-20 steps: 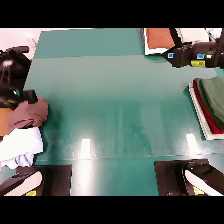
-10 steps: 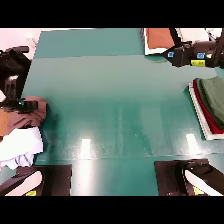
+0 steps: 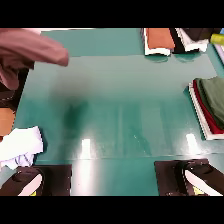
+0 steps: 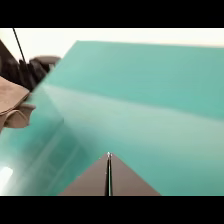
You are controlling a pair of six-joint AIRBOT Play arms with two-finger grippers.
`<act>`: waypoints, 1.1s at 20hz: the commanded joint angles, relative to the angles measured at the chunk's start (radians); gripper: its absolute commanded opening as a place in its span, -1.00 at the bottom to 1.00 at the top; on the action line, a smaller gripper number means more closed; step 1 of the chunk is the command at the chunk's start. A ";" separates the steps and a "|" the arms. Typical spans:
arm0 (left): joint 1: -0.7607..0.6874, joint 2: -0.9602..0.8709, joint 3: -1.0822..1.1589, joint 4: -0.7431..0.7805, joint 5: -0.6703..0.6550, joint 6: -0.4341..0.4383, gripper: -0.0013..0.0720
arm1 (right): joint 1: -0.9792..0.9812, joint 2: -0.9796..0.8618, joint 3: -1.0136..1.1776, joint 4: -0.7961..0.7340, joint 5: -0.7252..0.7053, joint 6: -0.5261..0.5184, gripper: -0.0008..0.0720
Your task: Fold the shirts.
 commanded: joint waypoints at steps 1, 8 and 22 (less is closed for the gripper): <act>-0.232 -0.006 0.118 -0.002 -0.022 0.011 -0.91 | -0.002 -0.062 0.161 -0.017 0.031 0.004 -0.94; -0.628 -0.352 0.117 0.010 -0.182 0.049 -0.91 | -0.092 -0.173 0.454 -0.052 0.243 0.013 -0.93; -0.304 -0.577 -0.042 -0.193 -0.029 -0.076 0.63 | -0.104 -0.196 0.499 -0.053 0.343 0.012 -0.93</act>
